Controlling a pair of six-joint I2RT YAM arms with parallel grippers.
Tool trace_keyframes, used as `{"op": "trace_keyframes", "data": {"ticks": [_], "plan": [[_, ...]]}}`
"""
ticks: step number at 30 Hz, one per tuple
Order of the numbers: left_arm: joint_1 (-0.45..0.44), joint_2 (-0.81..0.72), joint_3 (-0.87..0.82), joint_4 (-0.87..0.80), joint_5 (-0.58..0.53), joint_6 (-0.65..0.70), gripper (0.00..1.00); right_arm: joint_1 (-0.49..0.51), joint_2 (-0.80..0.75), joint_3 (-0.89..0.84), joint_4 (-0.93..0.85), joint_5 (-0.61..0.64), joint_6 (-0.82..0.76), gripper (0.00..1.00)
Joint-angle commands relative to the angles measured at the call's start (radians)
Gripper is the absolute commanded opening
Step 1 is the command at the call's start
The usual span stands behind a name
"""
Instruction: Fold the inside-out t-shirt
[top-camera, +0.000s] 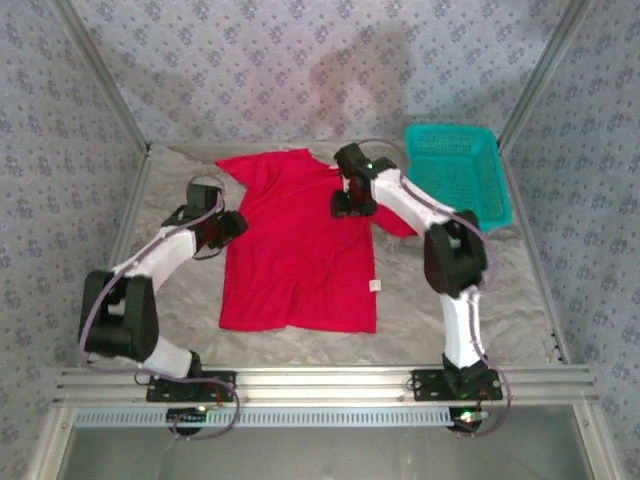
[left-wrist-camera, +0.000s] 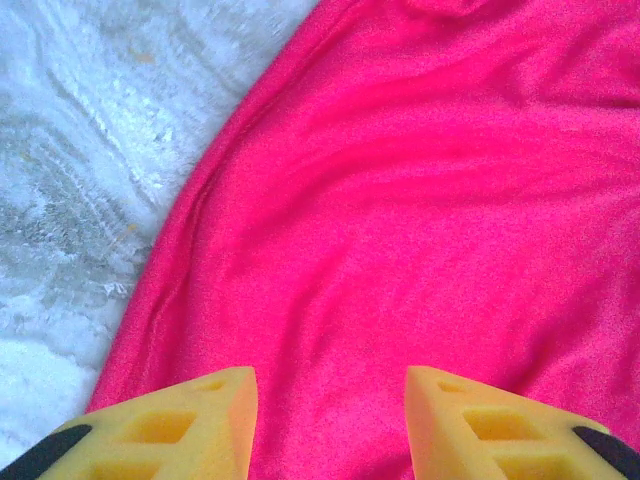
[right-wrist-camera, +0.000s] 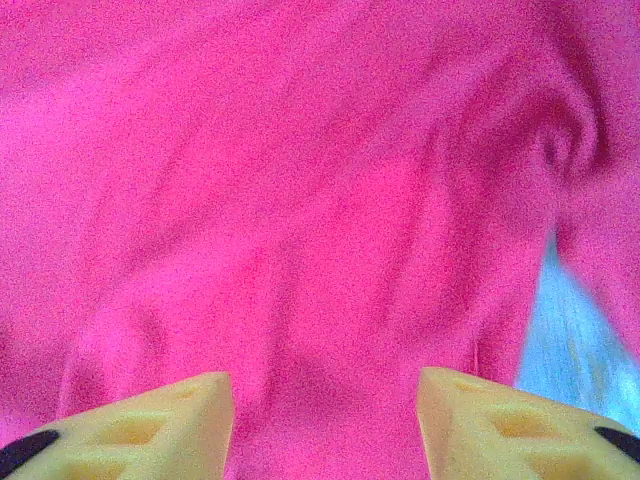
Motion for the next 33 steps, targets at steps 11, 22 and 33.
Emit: {"op": "trace_keyframes", "data": {"ticks": [11,22,33], "plan": [[-0.115,-0.157,-0.203,-0.09,0.002,0.008,0.43,0.438,-0.426,-0.661,0.116,0.232,0.115,0.52],[-0.136,-0.142,-0.231,-0.168,-0.03,0.03,0.42,0.534,-0.233,-0.622,0.221,0.149,0.129,0.56],[-0.15,-0.208,-0.25,-0.27,-0.082,0.02,0.42,0.505,-0.182,-0.468,0.216,0.164,0.276,0.58]]}}
